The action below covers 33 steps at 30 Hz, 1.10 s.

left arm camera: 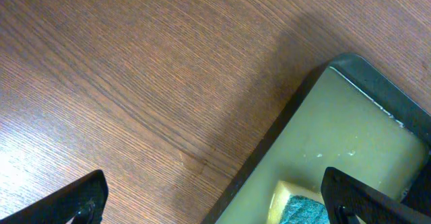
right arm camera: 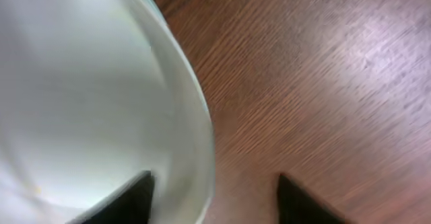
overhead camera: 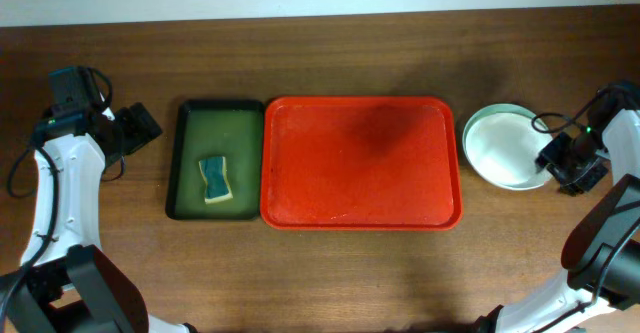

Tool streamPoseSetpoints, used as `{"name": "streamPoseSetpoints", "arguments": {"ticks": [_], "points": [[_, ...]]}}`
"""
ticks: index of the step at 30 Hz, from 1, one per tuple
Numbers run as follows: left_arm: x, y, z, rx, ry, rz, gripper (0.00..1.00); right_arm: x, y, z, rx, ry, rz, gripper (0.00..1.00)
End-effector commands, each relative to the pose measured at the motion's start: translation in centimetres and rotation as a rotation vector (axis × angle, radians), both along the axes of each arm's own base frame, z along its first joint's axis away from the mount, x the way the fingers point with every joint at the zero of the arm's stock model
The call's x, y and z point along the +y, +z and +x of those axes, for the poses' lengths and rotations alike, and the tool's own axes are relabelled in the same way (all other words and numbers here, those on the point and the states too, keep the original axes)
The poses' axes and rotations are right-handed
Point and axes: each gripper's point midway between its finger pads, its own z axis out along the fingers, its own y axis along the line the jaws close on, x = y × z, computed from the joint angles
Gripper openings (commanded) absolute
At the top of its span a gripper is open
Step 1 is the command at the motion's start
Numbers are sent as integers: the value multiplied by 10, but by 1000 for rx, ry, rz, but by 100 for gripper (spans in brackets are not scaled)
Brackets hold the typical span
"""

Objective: Clean dirty plates on tray and stack at the side
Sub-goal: 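Carry the white plate right and lower it onto the plate stack, then open the right gripper and withdraw it from the stack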

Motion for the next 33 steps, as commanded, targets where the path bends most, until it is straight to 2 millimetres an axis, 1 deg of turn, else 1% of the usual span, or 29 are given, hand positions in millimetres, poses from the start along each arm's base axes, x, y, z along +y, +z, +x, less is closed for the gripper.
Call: {"name": "streamPoseSetpoints", "arguments": {"ticks": [1,2,6,7,10,12,14,16,17,18,19,21,23,24,25,26,29,30,31,32,33], "points": [[2,11,1,-28,7,4,99,11,0,3,-18,13,42,73],[2,11,1,-28,7,4,99,17,-1,5,-23,20,62,77],[2,11,1,-28,7,4,99,50,-1,6,21,104,92,83],[2,11,1,-28,7,4,99,58,-1,10,24,133,86,84],[2,11,1,-28,7,4,99,77,-1,28,-16,237,65,84],[2,11,1,-28,7,4,99,82,-1,36,-35,261,43,84],[2,11,1,-28,7,4,99,77,-1,37,-25,269,3,85],[2,11,1,-28,7,4,99,78,-1,35,-19,269,7,86],[2,11,1,-28,7,4,99,81,-1,31,-2,271,20,89],[2,11,1,-28,7,4,99,86,-1,26,16,276,42,95],[2,11,1,-28,7,4,99,93,-1,23,26,282,69,99],[2,11,1,-28,7,4,100,115,1,19,22,353,159,99],[2,11,1,-28,7,4,99,143,4,11,45,413,245,99],[2,11,1,-28,7,4,99,157,5,7,69,474,254,99],[2,11,1,-28,7,4,99,167,5,6,77,530,257,99],[2,11,1,-28,7,4,100,183,4,6,82,595,252,99],[2,11,1,-28,7,4,99,224,3,13,49,799,236,99],[2,11,1,-28,7,4,99,240,2,15,34,919,224,99],[2,11,1,-28,7,4,99,246,1,15,39,986,192,100],[2,11,1,-28,7,4,99,245,-1,18,58,1040,105,99],[2,11,1,-28,7,4,99,237,-2,22,80,1070,1,99]]}}
